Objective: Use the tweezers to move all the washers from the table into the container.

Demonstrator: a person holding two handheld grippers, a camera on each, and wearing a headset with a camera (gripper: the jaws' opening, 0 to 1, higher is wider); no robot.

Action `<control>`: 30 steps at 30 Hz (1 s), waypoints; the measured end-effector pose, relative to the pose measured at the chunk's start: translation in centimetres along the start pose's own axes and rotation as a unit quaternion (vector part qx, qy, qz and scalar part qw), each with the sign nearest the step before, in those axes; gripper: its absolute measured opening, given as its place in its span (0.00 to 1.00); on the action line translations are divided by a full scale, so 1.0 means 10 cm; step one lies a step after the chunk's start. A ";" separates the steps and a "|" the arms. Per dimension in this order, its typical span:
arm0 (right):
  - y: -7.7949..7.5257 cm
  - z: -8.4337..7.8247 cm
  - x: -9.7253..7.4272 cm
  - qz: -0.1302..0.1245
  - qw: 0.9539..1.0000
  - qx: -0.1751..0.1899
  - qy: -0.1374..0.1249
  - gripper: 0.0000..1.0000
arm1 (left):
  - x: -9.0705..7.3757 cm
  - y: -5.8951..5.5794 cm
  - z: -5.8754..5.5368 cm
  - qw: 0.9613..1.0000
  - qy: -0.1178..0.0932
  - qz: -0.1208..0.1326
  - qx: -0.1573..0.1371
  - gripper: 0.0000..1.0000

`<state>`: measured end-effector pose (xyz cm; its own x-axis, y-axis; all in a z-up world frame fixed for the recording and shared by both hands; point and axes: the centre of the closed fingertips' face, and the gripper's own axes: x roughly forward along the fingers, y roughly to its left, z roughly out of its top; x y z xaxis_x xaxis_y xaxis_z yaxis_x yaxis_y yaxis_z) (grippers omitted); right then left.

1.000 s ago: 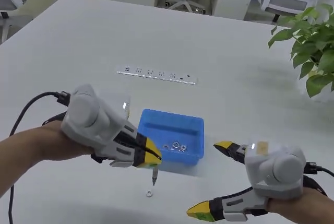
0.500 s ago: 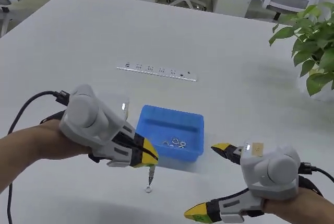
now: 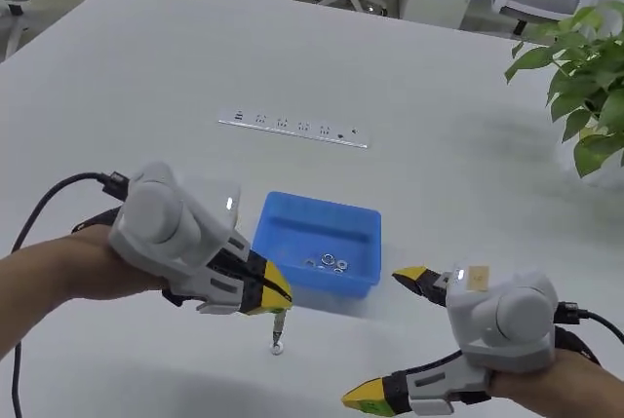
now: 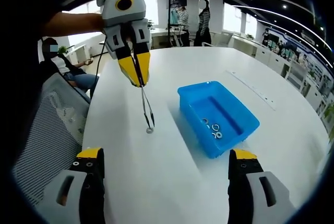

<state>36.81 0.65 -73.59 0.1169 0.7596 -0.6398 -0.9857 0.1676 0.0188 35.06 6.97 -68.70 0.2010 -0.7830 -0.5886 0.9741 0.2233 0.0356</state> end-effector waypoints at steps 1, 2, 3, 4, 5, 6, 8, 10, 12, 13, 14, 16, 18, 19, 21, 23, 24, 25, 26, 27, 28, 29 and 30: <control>0.00 0.00 0.00 0.000 1.000 0.000 0.000 1.00 | 0.00 0.00 0.00 1.000 0.000 0.001 0.002 0.03; 0.00 0.00 0.00 0.000 1.000 0.000 0.001 0.99 | 0.00 0.00 0.00 1.000 0.000 0.002 0.000 0.03; 0.00 0.00 0.00 0.001 1.000 -0.001 0.001 0.99 | 0.00 0.00 0.01 1.000 -0.001 0.002 0.000 0.03; 0.00 -0.01 0.01 0.001 1.000 -0.001 0.002 0.99 | 0.00 0.00 0.01 1.000 -0.001 0.002 0.000 0.03; 0.01 -0.01 0.01 0.002 1.000 -0.001 0.002 0.99 | 0.00 0.00 0.01 1.000 -0.002 0.001 -0.001 0.03; 0.01 -0.01 0.01 0.002 1.000 -0.001 0.002 0.99 | 0.00 0.00 0.01 1.000 -0.002 0.002 -0.001 0.03; 0.01 -0.01 0.01 0.003 1.000 -0.002 0.004 0.99 | 0.00 0.00 0.01 1.000 -0.002 0.002 -0.002 0.03; 0.01 -0.01 0.01 0.003 1.000 -0.002 0.004 0.99 | 0.00 0.00 0.01 1.000 -0.003 0.001 -0.002 0.03; 0.01 -0.02 0.02 0.003 1.000 -0.003 0.005 0.99 | 0.01 -0.01 0.01 1.000 -0.003 0.001 -0.003 0.03; 0.01 -0.02 0.02 0.003 1.000 -0.004 0.005 0.99 | 0.01 -0.01 0.01 1.000 -0.003 0.002 -0.003 0.03; 0.01 -0.02 0.02 0.004 1.000 -0.004 0.006 0.99 | 0.01 -0.01 0.01 1.000 -0.003 0.002 -0.003 0.04; 0.01 -0.01 0.02 0.004 1.000 -0.004 0.006 0.99 | 0.01 0.00 0.02 1.000 -0.006 0.002 -0.004 0.04; 0.01 -0.01 0.01 0.004 1.000 -0.005 0.007 0.99 | 0.01 0.00 0.00 1.000 -0.002 0.002 -0.001 0.04; 0.01 -0.01 0.01 0.004 1.000 -0.006 0.007 0.99 | 0.02 0.00 0.00 1.000 -0.003 0.001 -0.001 0.04; 0.01 -0.02 0.02 0.004 1.000 -0.006 0.008 0.99 | 0.02 -0.01 0.00 1.000 -0.004 0.000 -0.003 0.04; 0.02 -0.02 0.02 0.005 1.000 -0.007 0.008 0.99 | 0.02 -0.01 0.00 1.000 -0.006 0.001 -0.003 0.04; 0.02 -0.02 0.02 0.006 1.000 -0.007 0.008 0.99 | 0.02 -0.01 0.00 1.000 -0.005 0.001 -0.003 0.04; 0.02 -0.02 0.02 0.006 1.000 -0.008 0.008 0.99 | 0.02 -0.01 0.00 1.000 -0.005 0.002 -0.003 0.04; 0.02 -0.02 0.02 0.006 1.000 -0.007 0.008 0.99 | 0.02 -0.02 0.00 1.000 -0.005 0.001 -0.002 0.04; 0.02 -0.01 0.02 0.007 1.000 -0.008 0.008 0.98 | 0.02 -0.02 0.00 1.000 -0.005 0.001 -0.003 0.04; 0.03 0.00 0.03 0.009 1.000 -0.011 0.005 0.97 | 0.02 -0.02 0.00 1.000 -0.005 0.001 -0.002 0.04; 0.03 0.01 0.03 0.012 1.000 -0.016 0.001 0.95 | 0.02 -0.03 0.00 1.000 -0.004 0.000 -0.001 0.04; 0.04 0.02 0.03 0.014 1.000 -0.018 0.000 0.94 | 0.02 -0.03 0.00 1.000 -0.004 -0.001 0.000 0.04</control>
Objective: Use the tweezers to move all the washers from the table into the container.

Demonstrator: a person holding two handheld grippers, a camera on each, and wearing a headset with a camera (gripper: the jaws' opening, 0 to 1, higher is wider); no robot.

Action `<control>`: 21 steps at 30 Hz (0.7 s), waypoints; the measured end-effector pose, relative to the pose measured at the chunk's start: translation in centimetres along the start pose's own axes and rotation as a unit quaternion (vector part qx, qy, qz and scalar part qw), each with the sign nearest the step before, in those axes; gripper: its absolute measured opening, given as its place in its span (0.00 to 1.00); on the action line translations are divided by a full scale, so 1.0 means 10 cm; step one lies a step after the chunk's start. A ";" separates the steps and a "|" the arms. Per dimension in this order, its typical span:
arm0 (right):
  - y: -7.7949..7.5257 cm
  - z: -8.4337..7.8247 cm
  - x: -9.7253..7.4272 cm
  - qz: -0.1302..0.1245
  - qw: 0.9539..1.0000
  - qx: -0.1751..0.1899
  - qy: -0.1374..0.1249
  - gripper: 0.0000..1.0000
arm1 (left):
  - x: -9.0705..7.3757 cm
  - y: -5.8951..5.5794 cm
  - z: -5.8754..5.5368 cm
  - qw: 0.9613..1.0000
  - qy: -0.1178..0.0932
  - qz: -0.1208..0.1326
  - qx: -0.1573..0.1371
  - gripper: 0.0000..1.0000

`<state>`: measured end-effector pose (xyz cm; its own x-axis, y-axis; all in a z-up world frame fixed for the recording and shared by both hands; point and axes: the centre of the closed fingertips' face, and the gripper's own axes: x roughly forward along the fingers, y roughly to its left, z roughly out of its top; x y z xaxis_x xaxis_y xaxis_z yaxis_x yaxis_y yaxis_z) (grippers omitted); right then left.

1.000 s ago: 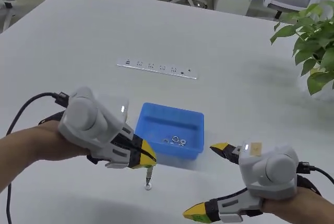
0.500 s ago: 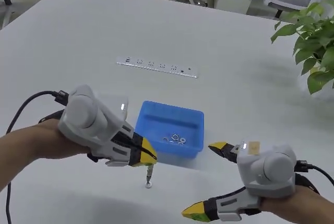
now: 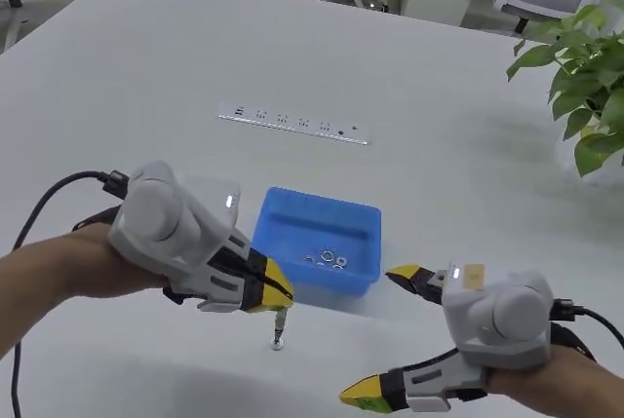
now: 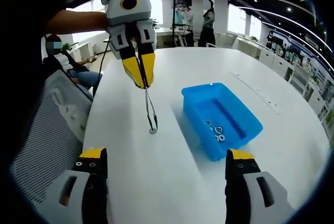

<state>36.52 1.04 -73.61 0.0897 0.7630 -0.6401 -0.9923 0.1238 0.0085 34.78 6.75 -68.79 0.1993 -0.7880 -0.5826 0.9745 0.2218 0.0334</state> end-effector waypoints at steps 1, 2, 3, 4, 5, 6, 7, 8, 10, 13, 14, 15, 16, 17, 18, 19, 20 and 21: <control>0.00 0.00 0.00 0.002 1.000 -0.002 0.001 0.93 | 0.00 -0.01 0.00 1.000 0.001 -0.002 0.002 0.04; 0.00 0.00 0.01 0.004 1.000 -0.004 0.001 0.93 | 0.00 -0.01 0.00 1.000 0.002 -0.002 0.003 0.04; 0.00 0.00 0.01 0.005 1.000 -0.006 0.002 0.92 | 0.00 -0.01 0.01 1.000 0.003 -0.004 0.005 0.04; -0.01 0.01 0.01 0.005 1.000 -0.009 0.001 0.92 | 0.01 -0.02 0.00 1.000 0.004 -0.005 0.006 0.04; -0.01 0.02 0.01 0.006 1.000 -0.009 0.001 0.92 | 0.01 -0.01 -0.01 1.000 0.005 -0.005 0.006 0.04; -0.02 0.03 0.02 0.006 1.000 -0.010 0.000 0.92 | 0.01 -0.01 -0.01 1.000 0.005 -0.006 0.007 0.04; -0.03 0.03 0.02 0.007 1.000 -0.011 0.000 0.92 | 0.01 0.00 -0.01 1.000 0.006 -0.006 0.007 0.04; -0.03 0.04 0.03 0.009 1.000 -0.016 0.000 0.91 | 0.01 -0.01 -0.01 1.000 0.007 -0.007 0.009 0.04; -0.01 0.06 0.04 0.017 1.000 -0.023 -0.001 0.89 | 0.01 -0.01 -0.01 1.000 0.007 -0.009 0.009 0.04; 0.00 0.07 0.08 0.025 0.999 -0.031 0.001 0.86 | 0.01 -0.02 -0.01 1.000 0.008 -0.009 0.009 0.03; 0.00 0.07 0.09 0.027 0.999 -0.034 0.001 0.86 | 0.01 -0.02 -0.01 1.000 0.008 -0.010 0.009 0.03; 0.01 0.08 0.10 0.031 0.999 -0.039 0.002 0.85 | 0.02 -0.02 -0.02 1.000 0.007 -0.011 0.009 0.03; 0.01 0.09 0.11 0.034 0.998 -0.043 0.002 0.83 | 0.02 -0.02 -0.02 1.000 0.007 -0.011 0.009 0.03; 0.02 0.09 0.12 0.037 0.998 -0.043 0.002 0.81 | 0.02 -0.02 -0.02 1.000 0.007 -0.011 0.009 0.03; 0.02 0.10 0.13 0.039 0.998 -0.046 0.001 0.80 | 0.02 -0.02 -0.02 1.000 0.007 -0.011 0.009 0.03; 0.04 0.12 0.14 0.044 0.998 -0.051 0.000 0.78 | 0.02 -0.02 -0.02 1.000 0.007 -0.011 0.008 0.03; 0.04 0.12 0.14 0.046 0.997 -0.054 0.000 0.76 | 0.02 -0.02 -0.02 1.000 0.007 -0.011 0.008 0.03; 0.04 0.13 0.16 0.047 0.997 -0.056 0.002 0.75 | 0.02 -0.02 -0.02 1.000 0.007 -0.011 0.008 0.03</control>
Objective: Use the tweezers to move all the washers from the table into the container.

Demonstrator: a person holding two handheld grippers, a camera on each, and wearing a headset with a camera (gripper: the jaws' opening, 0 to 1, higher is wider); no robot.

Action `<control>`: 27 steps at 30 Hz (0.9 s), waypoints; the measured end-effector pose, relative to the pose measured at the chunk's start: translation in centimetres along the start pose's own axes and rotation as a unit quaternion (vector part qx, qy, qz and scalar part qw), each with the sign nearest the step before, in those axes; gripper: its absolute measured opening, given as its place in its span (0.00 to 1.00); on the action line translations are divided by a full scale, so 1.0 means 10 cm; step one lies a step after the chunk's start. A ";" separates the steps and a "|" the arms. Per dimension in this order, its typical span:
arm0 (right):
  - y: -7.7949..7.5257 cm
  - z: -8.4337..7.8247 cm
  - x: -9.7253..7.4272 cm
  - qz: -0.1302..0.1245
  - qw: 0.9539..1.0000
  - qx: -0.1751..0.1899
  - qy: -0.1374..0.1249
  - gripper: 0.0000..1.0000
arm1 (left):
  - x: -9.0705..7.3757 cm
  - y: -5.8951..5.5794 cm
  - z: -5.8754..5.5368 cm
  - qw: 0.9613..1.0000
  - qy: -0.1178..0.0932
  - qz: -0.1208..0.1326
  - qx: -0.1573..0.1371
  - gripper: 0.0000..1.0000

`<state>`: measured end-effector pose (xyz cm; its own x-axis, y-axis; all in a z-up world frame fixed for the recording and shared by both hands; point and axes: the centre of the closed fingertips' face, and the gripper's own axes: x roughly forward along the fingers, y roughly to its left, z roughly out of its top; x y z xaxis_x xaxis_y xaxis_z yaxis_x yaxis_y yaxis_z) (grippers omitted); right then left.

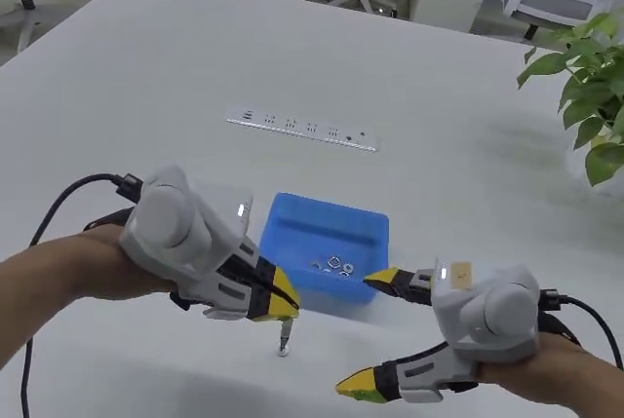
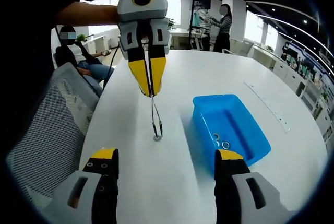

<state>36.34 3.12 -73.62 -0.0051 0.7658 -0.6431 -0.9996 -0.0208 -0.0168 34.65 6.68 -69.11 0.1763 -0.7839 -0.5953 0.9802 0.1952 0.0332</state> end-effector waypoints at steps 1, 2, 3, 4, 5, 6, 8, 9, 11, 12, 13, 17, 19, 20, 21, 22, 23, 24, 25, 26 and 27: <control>0.00 0.01 0.01 0.002 1.000 -0.003 0.000 0.72 | 0.00 0.00 0.00 1.000 0.000 -0.001 0.000 0.03; 0.00 0.01 0.02 0.004 1.000 -0.006 0.001 0.70 | 0.00 0.00 0.00 1.000 0.001 -0.001 0.000 0.04; 0.00 0.02 0.03 0.006 1.000 -0.008 0.002 0.69 | 0.00 0.00 0.00 1.000 0.002 -0.002 0.000 0.04; 0.00 0.02 0.04 0.007 1.000 -0.010 0.002 0.66 | 0.00 0.00 0.00 1.000 0.002 -0.003 0.001 0.04; 0.00 0.03 0.05 0.008 1.000 -0.013 0.002 0.65 | 0.00 0.00 -0.01 1.000 0.003 -0.003 0.001 0.04; 0.00 0.05 0.06 0.011 1.000 -0.015 0.001 0.64 | 0.00 0.00 -0.01 1.000 0.003 -0.003 0.001 0.04; 0.00 0.06 0.08 0.013 1.000 -0.019 0.001 0.60 | 0.00 0.00 0.00 1.000 0.003 -0.003 0.001 0.04; 0.00 0.07 0.09 0.016 1.000 -0.022 0.001 0.59 | 0.00 0.00 0.00 1.000 0.004 -0.004 0.001 0.04; 0.00 0.09 0.12 0.021 0.999 -0.027 0.000 0.56 | 0.00 0.01 0.00 1.000 0.005 -0.004 0.002 0.04; 0.00 0.09 0.13 0.022 0.999 -0.028 0.001 0.55 | 0.00 0.01 0.00 1.000 0.005 -0.004 0.002 0.04; 0.01 0.11 0.14 0.024 0.999 -0.032 0.001 0.54 | 0.00 0.01 0.00 1.000 0.006 -0.004 0.002 0.04; 0.01 0.14 0.19 0.031 0.999 -0.042 0.002 0.49 | 0.00 0.01 0.00 1.000 0.007 -0.005 0.003 0.04; 0.02 0.16 0.20 0.035 0.998 -0.046 0.002 0.47 | 0.00 0.01 0.00 1.000 0.009 -0.005 0.003 0.04; 0.02 0.16 0.21 0.036 0.998 -0.048 0.002 0.46 | 0.00 0.01 0.00 1.000 0.009 -0.006 0.004 0.04; 0.03 0.16 0.22 0.038 0.998 -0.050 0.002 0.45 | 0.00 0.01 0.00 1.000 0.010 -0.006 0.004 0.04; 0.03 0.16 0.24 0.041 0.998 -0.052 0.004 0.44 | 0.00 0.01 0.00 1.000 0.011 -0.006 0.004 0.04; 0.04 0.17 0.25 0.044 0.998 -0.054 0.005 0.43 | -0.01 0.01 0.00 1.000 0.011 -0.006 0.004 0.04; 0.05 0.17 0.26 0.047 0.997 -0.057 0.006 0.42 | -0.01 0.01 0.00 1.000 0.011 -0.006 0.004 0.04; 0.06 0.17 0.27 0.049 0.997 -0.059 0.007 0.41 | -0.01 0.01 0.00 1.000 0.012 -0.006 0.004 0.04; 0.07 0.17 0.29 0.051 0.997 -0.063 0.008 0.40 | -0.01 0.01 0.00 1.000 0.012 -0.006 0.004 0.04; 0.07 0.18 0.30 0.053 0.996 -0.065 0.008 0.38 | -0.01 0.01 0.00 1.000 0.012 -0.005 0.004 0.04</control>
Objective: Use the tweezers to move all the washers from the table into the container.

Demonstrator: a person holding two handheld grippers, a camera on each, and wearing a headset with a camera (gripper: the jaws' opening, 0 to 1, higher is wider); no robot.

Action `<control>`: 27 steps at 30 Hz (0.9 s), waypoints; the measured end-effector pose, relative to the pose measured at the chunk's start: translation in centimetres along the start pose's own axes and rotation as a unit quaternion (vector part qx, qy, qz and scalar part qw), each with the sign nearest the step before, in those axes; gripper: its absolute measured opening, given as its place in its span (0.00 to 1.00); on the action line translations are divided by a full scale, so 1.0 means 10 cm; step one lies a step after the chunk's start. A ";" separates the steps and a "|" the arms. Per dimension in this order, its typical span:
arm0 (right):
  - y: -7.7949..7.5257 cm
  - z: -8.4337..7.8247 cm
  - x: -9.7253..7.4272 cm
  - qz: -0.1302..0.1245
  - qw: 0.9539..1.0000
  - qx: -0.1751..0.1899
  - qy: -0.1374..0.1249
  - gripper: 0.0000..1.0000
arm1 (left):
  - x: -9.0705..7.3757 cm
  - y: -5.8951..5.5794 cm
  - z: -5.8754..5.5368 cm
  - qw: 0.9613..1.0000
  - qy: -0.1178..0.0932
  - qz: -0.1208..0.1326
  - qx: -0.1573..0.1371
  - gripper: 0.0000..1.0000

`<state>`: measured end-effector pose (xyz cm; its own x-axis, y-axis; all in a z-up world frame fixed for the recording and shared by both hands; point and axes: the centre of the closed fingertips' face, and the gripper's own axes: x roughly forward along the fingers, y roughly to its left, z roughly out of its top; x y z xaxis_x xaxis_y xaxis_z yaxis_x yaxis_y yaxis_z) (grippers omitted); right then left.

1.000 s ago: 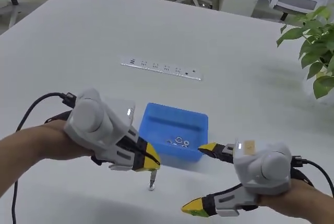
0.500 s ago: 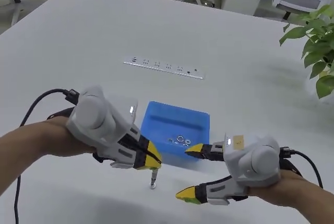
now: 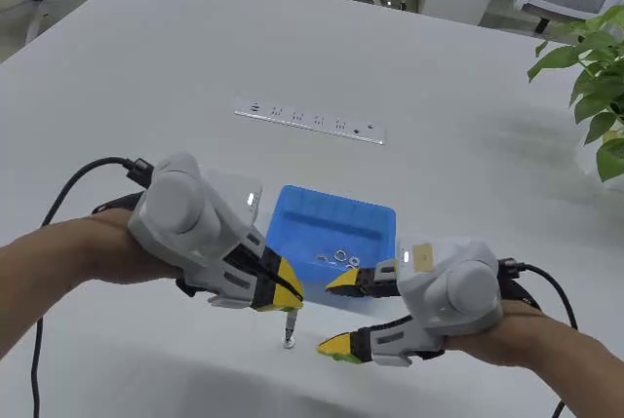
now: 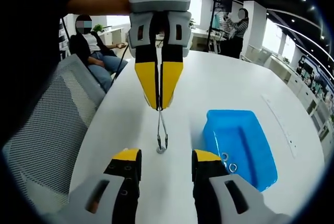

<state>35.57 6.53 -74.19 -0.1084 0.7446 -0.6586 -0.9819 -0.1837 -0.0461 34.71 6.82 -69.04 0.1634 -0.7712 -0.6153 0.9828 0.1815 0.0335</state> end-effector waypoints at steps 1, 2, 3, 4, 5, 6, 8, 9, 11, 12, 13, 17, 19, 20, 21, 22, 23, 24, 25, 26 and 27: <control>0.01 0.01 0.02 0.003 1.000 -0.001 0.000 0.37 | 0.00 0.00 0.00 1.000 0.000 0.000 0.000 0.04; 0.01 0.02 0.03 0.005 1.000 -0.003 0.000 0.37 | 0.00 0.00 0.00 1.000 0.000 0.000 -0.001 0.04; 0.02 0.02 0.05 0.009 1.000 -0.007 0.001 0.36 | 0.00 0.00 0.00 1.000 0.000 0.000 0.000 0.04; 0.03 0.03 0.06 0.011 1.000 -0.008 0.001 0.35 | 0.00 0.00 0.01 1.000 0.000 0.000 0.000 0.04; 0.03 0.03 0.07 0.012 1.000 -0.009 0.001 0.34 | 0.00 0.00 0.01 1.000 0.000 0.000 -0.001 0.04; 0.04 0.04 0.09 0.015 1.000 -0.011 0.001 0.33 | 0.00 0.00 0.01 1.000 -0.001 0.000 -0.001 0.04; 0.04 0.05 0.12 0.019 1.000 -0.013 0.002 0.31 | 0.00 0.00 0.01 1.000 0.000 0.000 -0.001 0.04; 0.04 0.06 0.13 0.021 1.000 -0.015 0.001 0.30 | 0.00 0.00 0.01 1.000 0.000 0.000 -0.001 0.04; 0.04 0.07 0.16 0.024 1.000 -0.017 0.001 0.29 | 0.00 -0.01 0.01 1.000 0.000 -0.001 -0.001 0.04; 0.05 0.08 0.17 0.025 1.000 -0.018 0.001 0.28 | 0.00 -0.01 0.01 1.000 -0.001 -0.001 -0.002 0.04; 0.05 0.09 0.18 0.026 0.999 -0.018 0.001 0.27 | 0.00 -0.01 0.02 1.000 -0.001 -0.001 -0.002 0.04; 0.05 0.10 0.24 0.031 0.999 -0.020 0.002 0.24 | 0.01 0.00 0.02 1.000 -0.001 0.000 -0.002 0.04; 0.05 0.10 0.27 0.034 0.999 -0.021 0.003 0.23 | 0.01 0.00 0.02 1.000 -0.001 0.000 -0.002 0.04; 0.06 0.10 0.28 0.035 0.999 -0.022 0.003 0.22 | 0.01 0.00 0.03 1.000 -0.001 -0.001 -0.002 0.04; 0.05 0.11 0.29 0.035 0.999 -0.022 0.003 0.21 | 0.01 0.00 0.03 1.000 -0.001 -0.001 -0.002 0.04; 0.05 0.11 0.30 0.035 0.999 -0.022 0.003 0.21 | 0.01 0.00 0.03 1.000 0.000 -0.001 -0.001 0.04; 0.05 0.12 0.32 0.035 0.999 -0.022 0.005 0.20 | 0.01 0.00 0.03 1.000 0.000 -0.002 -0.001 0.04; 0.05 0.12 0.33 0.036 0.999 -0.023 0.006 0.19 | 0.01 0.00 0.03 1.000 -0.001 -0.002 -0.001 0.04; 0.05 0.13 0.34 0.038 0.999 -0.023 0.006 0.17 | 0.01 0.00 0.03 1.000 -0.001 -0.003 -0.002 0.04; 0.05 0.13 0.35 0.039 0.999 -0.022 0.006 0.17 | 0.01 0.00 0.03 1.000 -0.001 -0.003 -0.001 0.04; 0.05 0.14 0.35 0.039 0.999 -0.022 0.006 0.16 | 0.01 0.00 0.02 1.000 0.000 -0.003 -0.001 0.04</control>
<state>34.50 9.91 -75.48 -0.1815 0.7195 -0.6704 -0.9627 -0.2691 -0.0281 34.77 6.59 -68.93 0.1585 -0.7724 -0.6150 0.9835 0.1786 0.0292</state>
